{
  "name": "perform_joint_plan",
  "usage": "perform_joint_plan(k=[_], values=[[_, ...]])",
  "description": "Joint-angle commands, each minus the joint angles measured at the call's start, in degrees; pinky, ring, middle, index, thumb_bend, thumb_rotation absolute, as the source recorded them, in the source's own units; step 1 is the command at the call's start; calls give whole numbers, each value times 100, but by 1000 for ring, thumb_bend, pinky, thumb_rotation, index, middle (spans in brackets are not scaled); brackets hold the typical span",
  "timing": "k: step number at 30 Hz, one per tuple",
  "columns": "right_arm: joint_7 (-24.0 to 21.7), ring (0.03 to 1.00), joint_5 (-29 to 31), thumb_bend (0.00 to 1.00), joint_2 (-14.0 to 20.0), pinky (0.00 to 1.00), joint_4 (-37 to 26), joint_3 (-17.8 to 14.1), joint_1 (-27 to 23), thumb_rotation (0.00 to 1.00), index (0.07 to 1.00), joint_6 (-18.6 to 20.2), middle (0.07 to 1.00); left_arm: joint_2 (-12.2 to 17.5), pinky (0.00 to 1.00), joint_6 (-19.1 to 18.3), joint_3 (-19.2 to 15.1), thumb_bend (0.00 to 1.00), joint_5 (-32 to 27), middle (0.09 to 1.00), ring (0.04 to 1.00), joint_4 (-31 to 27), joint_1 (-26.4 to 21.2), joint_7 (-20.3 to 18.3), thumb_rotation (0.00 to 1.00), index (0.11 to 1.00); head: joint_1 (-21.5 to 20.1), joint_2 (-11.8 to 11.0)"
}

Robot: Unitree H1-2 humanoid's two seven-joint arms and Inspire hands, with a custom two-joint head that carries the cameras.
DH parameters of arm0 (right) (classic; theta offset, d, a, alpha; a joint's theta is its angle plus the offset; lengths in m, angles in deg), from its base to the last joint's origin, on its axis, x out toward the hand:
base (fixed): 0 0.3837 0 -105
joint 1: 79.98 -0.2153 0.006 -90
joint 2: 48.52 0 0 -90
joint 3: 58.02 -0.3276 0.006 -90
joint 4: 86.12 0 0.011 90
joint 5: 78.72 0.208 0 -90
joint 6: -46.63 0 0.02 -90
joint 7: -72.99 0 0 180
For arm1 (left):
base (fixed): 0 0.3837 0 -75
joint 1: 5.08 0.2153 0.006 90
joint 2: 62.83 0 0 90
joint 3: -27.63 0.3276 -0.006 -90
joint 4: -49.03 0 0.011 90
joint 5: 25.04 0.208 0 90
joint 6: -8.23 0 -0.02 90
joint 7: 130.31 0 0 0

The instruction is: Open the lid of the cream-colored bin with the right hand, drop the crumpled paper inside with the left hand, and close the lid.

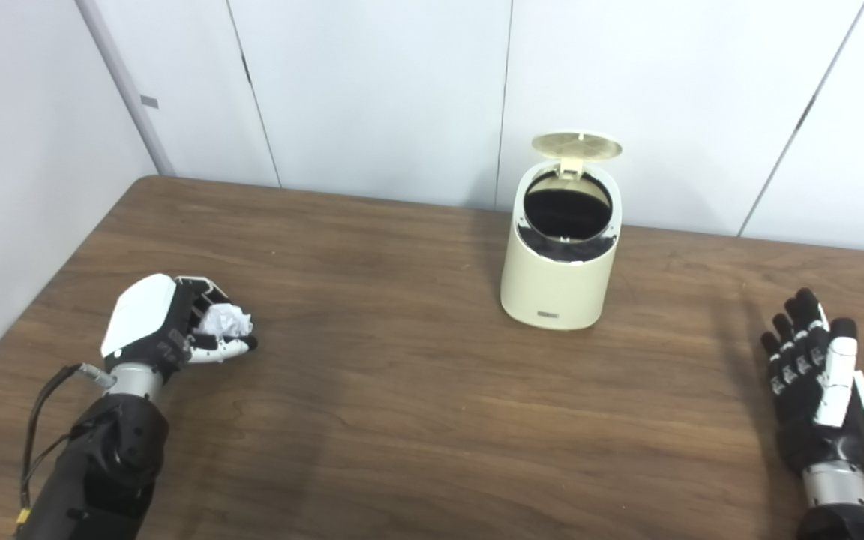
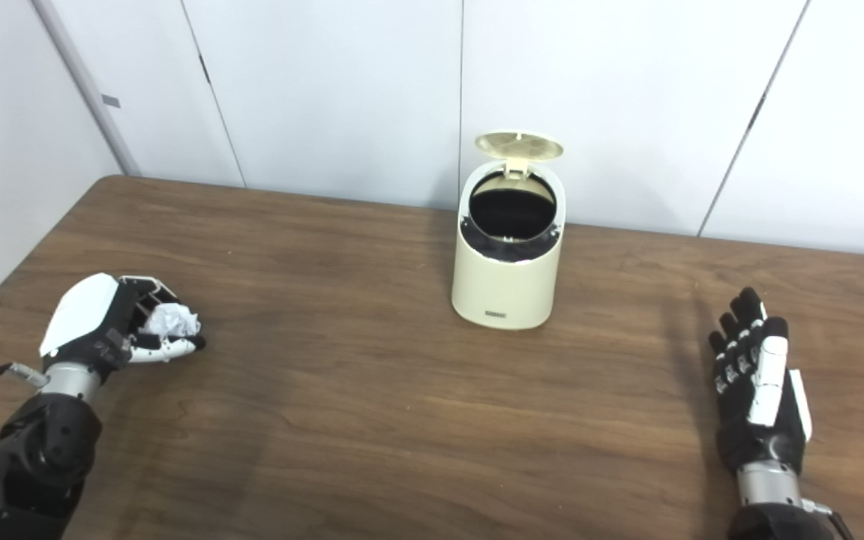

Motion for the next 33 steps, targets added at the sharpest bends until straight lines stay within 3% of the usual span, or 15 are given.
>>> perform_joint_plan(k=[1, 12, 18, 24, 33], values=[[0, 1000, -28, 468, -46, 1000, 162, 17, -42, 1000, 965, -65, 990, 51, 442, 91, -24, 502, 93, 500, 424, -303, -290, 162, 0, 482, 3, -19], [100, 986, -208, 483, -142, 1000, 137, 88, -34, 1000, 963, 53, 982, -335, 354, -254, 255, 501, 379, 473, 377, -921, -800, -90, 0, 492, -261, -104], [83, 987, -235, 458, -139, 1000, 70, 104, 3, 1000, 964, 56, 979, -524, 390, -438, 471, 502, 573, 503, 421, -1105, -1017, -275, 0, 481, -196, -137], [84, 980, -315, 466, -118, 1000, 113, 130, 18, 1000, 959, 33, 977, -669, 417, -399, 753, 501, 780, 519, 420, -1133, -1254, -384, 0, 475, -321, -211], [82, 966, -366, 445, -197, 1000, 132, 193, 25, 995, 939, -3, 962, -965, 328, -352, 995, 477, 839, 488, 406, -1074, -1561, -405, 0, 494, -461, -255]])
